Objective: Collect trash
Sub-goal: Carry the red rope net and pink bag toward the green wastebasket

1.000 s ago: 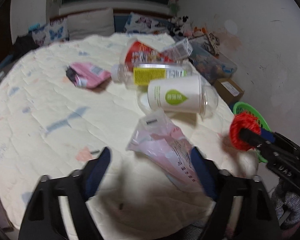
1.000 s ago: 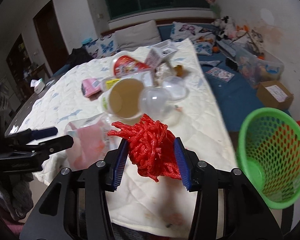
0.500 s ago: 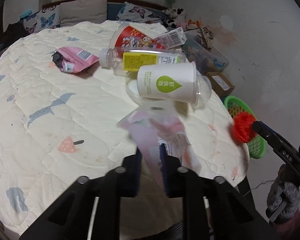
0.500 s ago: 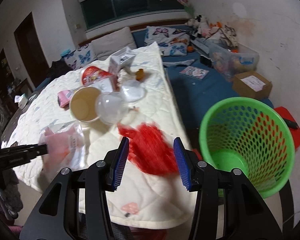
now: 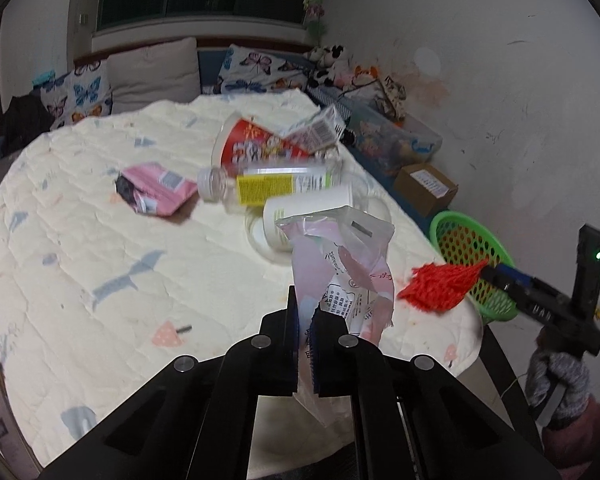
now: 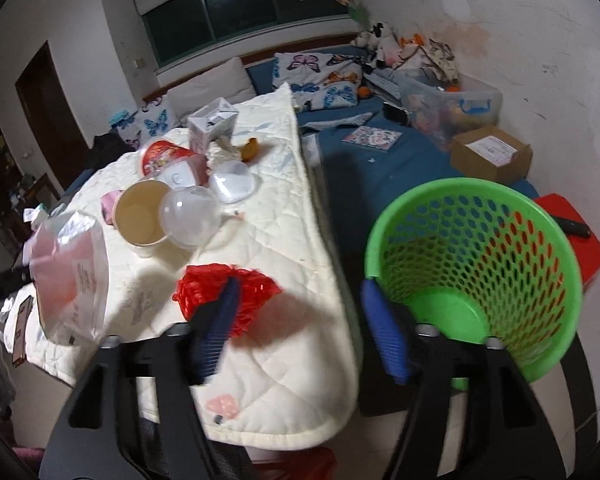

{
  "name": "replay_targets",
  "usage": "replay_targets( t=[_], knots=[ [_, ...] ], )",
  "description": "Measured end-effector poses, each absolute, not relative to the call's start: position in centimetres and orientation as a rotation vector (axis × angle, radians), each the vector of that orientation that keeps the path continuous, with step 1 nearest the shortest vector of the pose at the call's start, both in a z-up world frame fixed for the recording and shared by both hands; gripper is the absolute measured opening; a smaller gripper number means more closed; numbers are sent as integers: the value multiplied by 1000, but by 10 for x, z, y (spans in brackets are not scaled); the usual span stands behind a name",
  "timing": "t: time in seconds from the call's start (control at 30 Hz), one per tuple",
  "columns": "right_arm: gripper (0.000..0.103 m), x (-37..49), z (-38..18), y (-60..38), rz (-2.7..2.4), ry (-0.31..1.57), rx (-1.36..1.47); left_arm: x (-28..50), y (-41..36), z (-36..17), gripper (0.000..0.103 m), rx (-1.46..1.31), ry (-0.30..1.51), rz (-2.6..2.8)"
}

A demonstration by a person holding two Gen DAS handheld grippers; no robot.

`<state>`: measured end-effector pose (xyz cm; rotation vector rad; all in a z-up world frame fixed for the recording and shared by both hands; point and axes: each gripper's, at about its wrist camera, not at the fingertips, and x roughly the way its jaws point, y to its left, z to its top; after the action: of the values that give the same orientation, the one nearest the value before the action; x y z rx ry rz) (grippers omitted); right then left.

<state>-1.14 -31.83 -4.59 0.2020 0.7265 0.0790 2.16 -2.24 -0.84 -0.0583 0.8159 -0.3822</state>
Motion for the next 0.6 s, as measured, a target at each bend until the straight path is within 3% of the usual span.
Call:
replay_targets(
  t=[0.23, 0.6],
  knots=[
    [83, 0, -56, -298, 175, 747, 237, 30, -20, 9, 5, -58, 778, -379],
    [81, 19, -72, -255, 306, 789, 226, 46, -26, 10, 5, -58, 779, -385]
  ],
)
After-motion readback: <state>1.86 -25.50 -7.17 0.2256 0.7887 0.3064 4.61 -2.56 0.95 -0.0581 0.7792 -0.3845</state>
